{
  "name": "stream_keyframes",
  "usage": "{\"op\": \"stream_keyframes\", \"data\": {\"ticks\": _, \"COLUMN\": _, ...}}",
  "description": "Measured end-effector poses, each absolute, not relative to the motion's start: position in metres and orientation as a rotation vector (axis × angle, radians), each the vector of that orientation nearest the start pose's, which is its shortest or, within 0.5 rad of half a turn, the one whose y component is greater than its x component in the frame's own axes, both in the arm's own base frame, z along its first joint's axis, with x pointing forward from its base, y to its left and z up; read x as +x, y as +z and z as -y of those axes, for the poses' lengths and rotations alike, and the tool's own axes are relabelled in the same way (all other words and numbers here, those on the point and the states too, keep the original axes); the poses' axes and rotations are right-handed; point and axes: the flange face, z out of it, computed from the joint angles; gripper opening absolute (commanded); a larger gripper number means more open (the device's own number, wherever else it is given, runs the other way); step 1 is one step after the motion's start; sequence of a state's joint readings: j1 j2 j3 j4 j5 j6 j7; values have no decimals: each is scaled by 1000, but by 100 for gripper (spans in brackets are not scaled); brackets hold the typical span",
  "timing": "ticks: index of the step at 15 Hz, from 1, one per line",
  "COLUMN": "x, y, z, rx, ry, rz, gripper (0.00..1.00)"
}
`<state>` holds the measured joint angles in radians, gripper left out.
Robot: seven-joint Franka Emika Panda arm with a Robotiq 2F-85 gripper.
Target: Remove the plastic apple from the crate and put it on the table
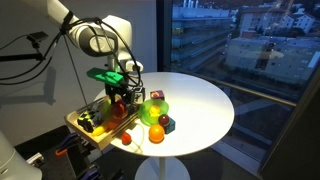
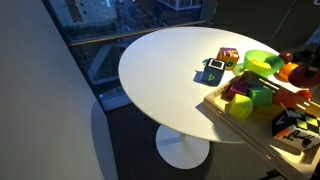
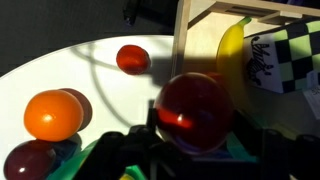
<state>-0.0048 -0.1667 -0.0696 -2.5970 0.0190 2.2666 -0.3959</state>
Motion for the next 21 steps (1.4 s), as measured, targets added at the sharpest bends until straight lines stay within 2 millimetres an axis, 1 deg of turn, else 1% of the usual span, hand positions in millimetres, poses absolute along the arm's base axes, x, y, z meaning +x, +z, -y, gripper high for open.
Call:
{"op": "stream_keyframes", "data": {"ticks": 4, "x": 417, "y": 305, "z": 47, "rx": -3044, "ry": 217, "rz": 405, "gripper": 52}}
{"op": "stream_keyframes", "data": {"ticks": 7, "x": 425, "y": 301, "z": 58, "rx": -3051, "ry": 215, "rz": 351, "gripper": 52}}
{"op": "stream_keyframes", "data": {"ticks": 13, "x": 444, "y": 279, "z": 77, "rx": -3063, "ry": 238, "rz": 276, "gripper": 52}}
{"op": "stream_keyframes", "data": {"ticks": 17, "x": 455, "y": 264, "z": 87, "rx": -3066, "ry": 271, "rz": 234, "gripper": 52}}
{"op": "stream_keyframes", "data": {"ticks": 21, "x": 462, "y": 252, "z": 93, "rx": -3066, "ry": 294, "rz": 216, "gripper": 52}}
